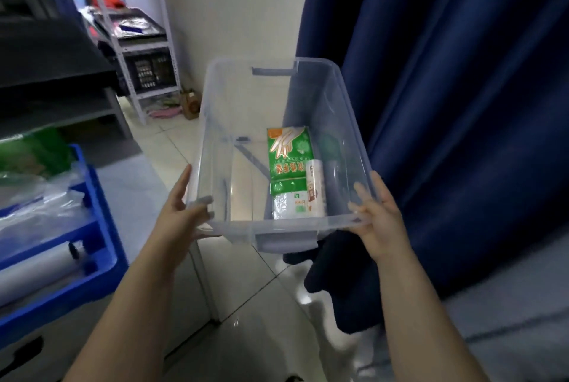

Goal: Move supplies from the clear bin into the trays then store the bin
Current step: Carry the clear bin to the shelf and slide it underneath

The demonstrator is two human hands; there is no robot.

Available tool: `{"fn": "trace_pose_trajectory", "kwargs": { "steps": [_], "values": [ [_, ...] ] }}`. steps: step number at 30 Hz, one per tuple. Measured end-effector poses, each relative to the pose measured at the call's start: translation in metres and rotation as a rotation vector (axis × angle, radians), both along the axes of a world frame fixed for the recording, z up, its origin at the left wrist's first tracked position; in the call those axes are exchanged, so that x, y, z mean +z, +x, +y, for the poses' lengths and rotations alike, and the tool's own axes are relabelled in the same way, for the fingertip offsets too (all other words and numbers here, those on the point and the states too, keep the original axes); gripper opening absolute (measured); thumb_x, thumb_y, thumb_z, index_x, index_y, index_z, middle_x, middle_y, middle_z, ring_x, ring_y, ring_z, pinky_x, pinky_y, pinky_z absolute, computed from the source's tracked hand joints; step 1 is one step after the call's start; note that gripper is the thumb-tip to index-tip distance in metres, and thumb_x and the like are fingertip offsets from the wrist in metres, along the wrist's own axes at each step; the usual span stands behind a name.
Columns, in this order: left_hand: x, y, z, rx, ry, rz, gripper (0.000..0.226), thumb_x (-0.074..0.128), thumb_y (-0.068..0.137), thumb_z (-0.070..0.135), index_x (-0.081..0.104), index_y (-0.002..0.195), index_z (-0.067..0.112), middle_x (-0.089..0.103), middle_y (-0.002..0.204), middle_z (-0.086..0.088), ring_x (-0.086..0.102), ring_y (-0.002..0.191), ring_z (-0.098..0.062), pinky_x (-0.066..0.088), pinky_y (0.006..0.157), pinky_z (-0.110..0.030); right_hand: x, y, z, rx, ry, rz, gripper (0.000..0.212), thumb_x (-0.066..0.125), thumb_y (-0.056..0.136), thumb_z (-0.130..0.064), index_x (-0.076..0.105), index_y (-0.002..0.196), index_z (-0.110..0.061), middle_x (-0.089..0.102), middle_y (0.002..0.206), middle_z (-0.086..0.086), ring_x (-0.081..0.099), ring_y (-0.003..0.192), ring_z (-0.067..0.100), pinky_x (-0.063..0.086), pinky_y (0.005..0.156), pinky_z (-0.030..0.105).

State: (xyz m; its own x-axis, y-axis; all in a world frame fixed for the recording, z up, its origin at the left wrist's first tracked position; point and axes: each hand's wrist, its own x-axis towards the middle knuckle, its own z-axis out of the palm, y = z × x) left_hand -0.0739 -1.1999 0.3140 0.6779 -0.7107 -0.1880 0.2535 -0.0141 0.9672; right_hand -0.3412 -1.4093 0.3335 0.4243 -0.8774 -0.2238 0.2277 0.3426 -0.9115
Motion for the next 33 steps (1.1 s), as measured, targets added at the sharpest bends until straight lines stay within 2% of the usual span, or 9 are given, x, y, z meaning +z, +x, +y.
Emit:
{"fn": "trace_pose_trajectory", "kwargs": {
  "steps": [6,9,13,17,20,22,25,27,33],
  "values": [
    [-0.011,0.053,-0.066,0.172,0.039,0.017,0.076,0.071,0.082,0.014,0.039,0.125,0.069,0.048,0.130,-0.011,0.059,0.106,-0.040,0.057,0.074,-0.050,-0.003,0.098,-0.115,0.172,0.033,-0.006,0.069,0.043,0.088,0.012,0.045,0.136,-0.038,0.057,0.131,-0.003,0.060,0.112,0.017,0.056,0.078,0.052],
    [-0.021,0.097,-0.093,0.261,0.060,0.029,0.075,0.070,0.084,0.013,0.041,0.124,0.068,0.050,0.129,-0.014,0.060,0.104,-0.043,0.058,0.072,-0.053,-0.014,0.157,-0.157,0.250,0.064,0.002,0.068,0.045,0.089,0.010,0.043,0.139,-0.035,0.061,0.124,-0.004,0.060,0.111,0.021,0.057,0.070,0.054],
    [-0.039,0.169,-0.141,0.367,0.043,0.059,0.074,0.067,0.085,0.007,0.045,0.123,0.066,0.060,0.103,-0.011,0.062,0.072,-0.023,0.056,0.055,-0.040,-0.023,0.247,-0.211,0.285,0.098,0.008,0.056,0.054,0.091,0.001,0.050,0.133,-0.036,0.066,0.112,-0.006,0.064,0.096,0.022,0.057,0.058,0.048],
    [-0.047,0.237,-0.185,0.424,0.042,0.080,0.075,0.065,0.086,0.003,0.046,0.122,0.065,0.056,0.081,-0.007,0.054,0.059,-0.015,0.057,0.055,-0.042,-0.026,0.336,-0.264,0.361,0.074,0.035,0.048,0.056,0.091,-0.002,0.059,0.120,-0.040,0.070,0.111,-0.006,0.063,0.107,0.028,0.052,0.077,0.065],
    [-0.046,0.283,-0.215,0.483,0.067,0.079,0.074,0.064,0.086,0.005,0.046,0.120,0.068,0.054,0.079,-0.008,0.054,0.062,-0.017,0.055,0.055,-0.038,-0.031,0.395,-0.301,0.399,0.048,0.057,0.063,0.042,0.088,0.010,0.054,0.130,-0.035,0.068,0.100,0.019,0.057,0.084,0.028,0.048,0.076,0.056],
    [-0.047,0.310,-0.234,0.516,0.094,0.077,0.074,0.064,0.087,0.006,0.044,0.123,0.067,0.055,0.083,-0.008,0.054,0.068,-0.020,0.055,0.058,-0.037,-0.034,0.429,-0.319,0.421,0.050,0.031,0.065,0.040,0.086,0.012,0.066,0.112,-0.042,0.064,0.106,0.021,0.057,0.081,0.029,0.048,0.073,0.056],
    [-0.049,0.348,-0.263,0.559,0.098,0.092,0.074,0.061,0.088,0.001,0.043,0.130,0.060,0.056,0.079,-0.006,0.054,0.062,-0.016,0.054,0.052,-0.032,-0.039,0.479,-0.349,0.515,0.033,-0.009,0.045,0.050,0.092,-0.001,0.069,0.107,-0.038,0.072,0.105,0.002,0.067,0.087,0.027,0.050,0.068,0.067],
    [-0.051,0.383,-0.287,0.596,0.106,0.106,0.076,0.057,0.088,-0.002,0.041,0.134,0.056,0.053,0.077,-0.007,0.051,0.060,-0.016,0.052,0.048,-0.031,-0.043,0.524,-0.376,0.590,0.028,-0.001,0.034,0.054,0.091,-0.008,0.063,0.118,-0.027,0.065,0.105,0.008,0.060,0.089,0.032,0.044,0.071,0.071],
    [-0.053,0.505,-0.365,0.725,0.108,0.137,0.079,0.056,0.086,-0.005,0.042,0.130,0.058,0.063,0.066,-0.003,0.059,0.054,-0.016,0.058,0.051,-0.044,-0.053,0.684,-0.468,0.677,0.060,0.056,0.073,0.033,0.067,0.012,0.058,0.124,-0.027,0.064,0.107,0.013,0.057,0.079,0.037,0.045,0.063,0.062]
  ]
}}
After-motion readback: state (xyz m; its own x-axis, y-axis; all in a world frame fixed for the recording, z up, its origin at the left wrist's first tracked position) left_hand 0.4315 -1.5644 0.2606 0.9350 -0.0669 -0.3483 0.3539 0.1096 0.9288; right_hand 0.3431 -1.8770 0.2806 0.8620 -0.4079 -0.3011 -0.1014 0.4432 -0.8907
